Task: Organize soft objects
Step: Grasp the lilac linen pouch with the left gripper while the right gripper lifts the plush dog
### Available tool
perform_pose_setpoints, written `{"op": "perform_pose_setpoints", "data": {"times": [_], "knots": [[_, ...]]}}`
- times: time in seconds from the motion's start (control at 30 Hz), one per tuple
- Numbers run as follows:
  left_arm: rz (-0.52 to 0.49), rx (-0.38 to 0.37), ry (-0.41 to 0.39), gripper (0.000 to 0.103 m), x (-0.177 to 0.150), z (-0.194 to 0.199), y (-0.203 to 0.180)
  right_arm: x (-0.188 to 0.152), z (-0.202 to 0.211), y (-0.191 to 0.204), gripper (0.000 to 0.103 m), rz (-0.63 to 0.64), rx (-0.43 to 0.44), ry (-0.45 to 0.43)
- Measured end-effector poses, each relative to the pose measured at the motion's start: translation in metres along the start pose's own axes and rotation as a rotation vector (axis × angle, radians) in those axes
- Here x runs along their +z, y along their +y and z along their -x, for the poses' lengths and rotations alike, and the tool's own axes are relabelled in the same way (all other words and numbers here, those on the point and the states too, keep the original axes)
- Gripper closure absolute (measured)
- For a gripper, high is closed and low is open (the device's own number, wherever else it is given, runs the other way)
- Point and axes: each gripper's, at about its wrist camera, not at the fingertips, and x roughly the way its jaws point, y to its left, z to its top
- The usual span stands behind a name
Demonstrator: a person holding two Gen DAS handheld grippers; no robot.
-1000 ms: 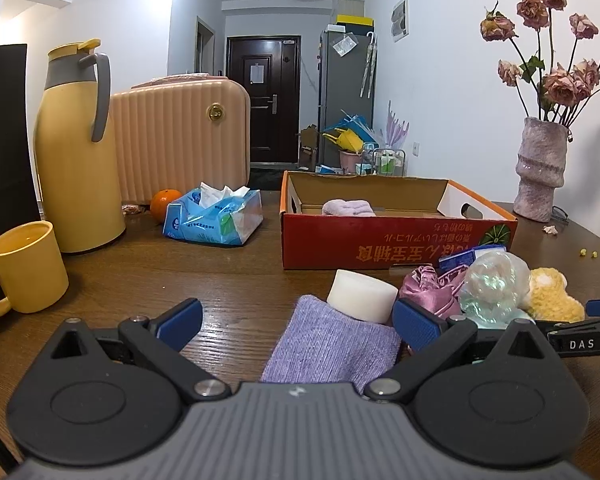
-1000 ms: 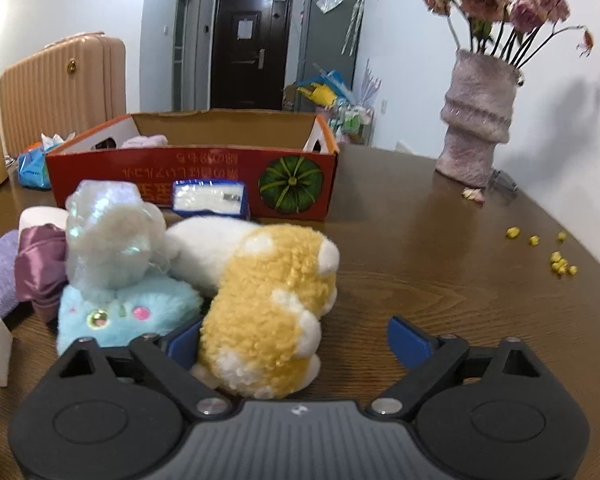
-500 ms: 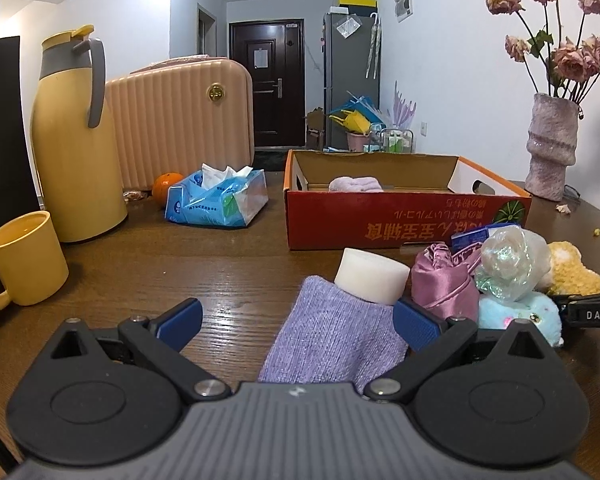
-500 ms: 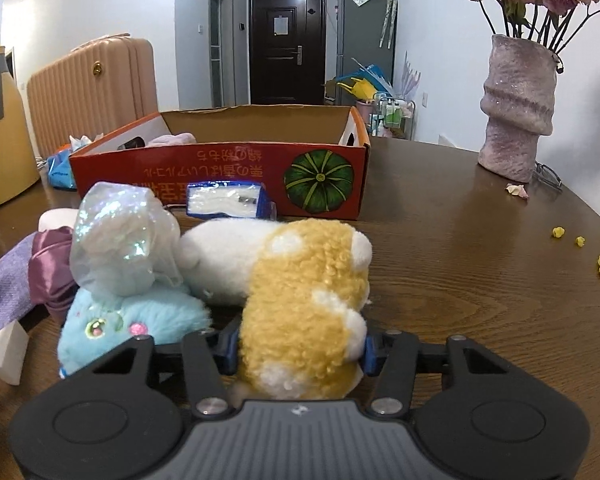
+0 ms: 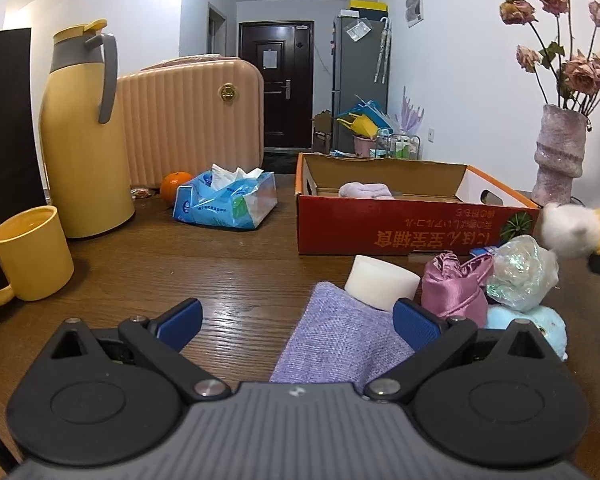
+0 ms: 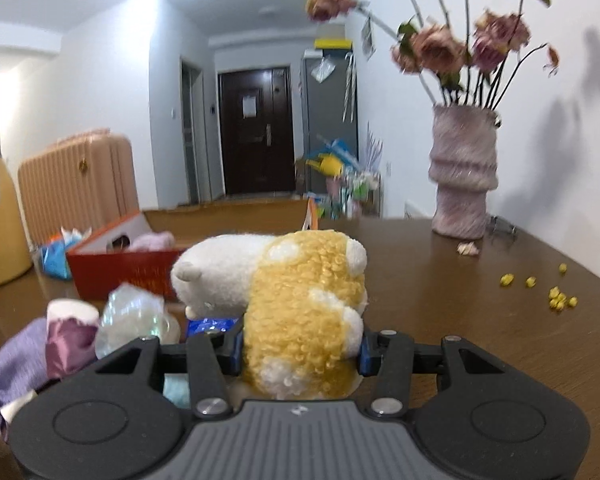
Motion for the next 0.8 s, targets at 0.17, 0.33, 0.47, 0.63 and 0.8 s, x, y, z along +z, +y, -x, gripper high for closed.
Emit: {"op": "perform_pose_setpoints", "data": {"times": [0.17, 0.33, 0.47, 0.63, 0.8], "knots": [[-0.017, -0.01, 0.017, 0.0, -0.001, -0.004, -0.003, 0.003, 0.005, -0.005, 0.056, -0.015, 0.004, -0.029], [-0.044, -0.038, 0.059, 0.0, -0.005, -0.012, -0.01, 0.003, 0.007, -0.004, 0.056, -0.019, 0.016, -0.034], [-0.063, -0.044, 0.104, 0.0, -0.008, -0.023, -0.014, 0.002, 0.009, -0.002, 0.055, -0.017, 0.024, -0.035], [-0.05, -0.049, 0.18, 0.0, -0.009, -0.045, -0.013, 0.002, 0.007, -0.003, 0.055, -0.019, 0.027, -0.028], [-0.054, -0.046, 0.22, 0.0, -0.01, -0.06, -0.012, 0.002, 0.004, -0.004, 0.055, -0.018, 0.028, -0.017]]}}
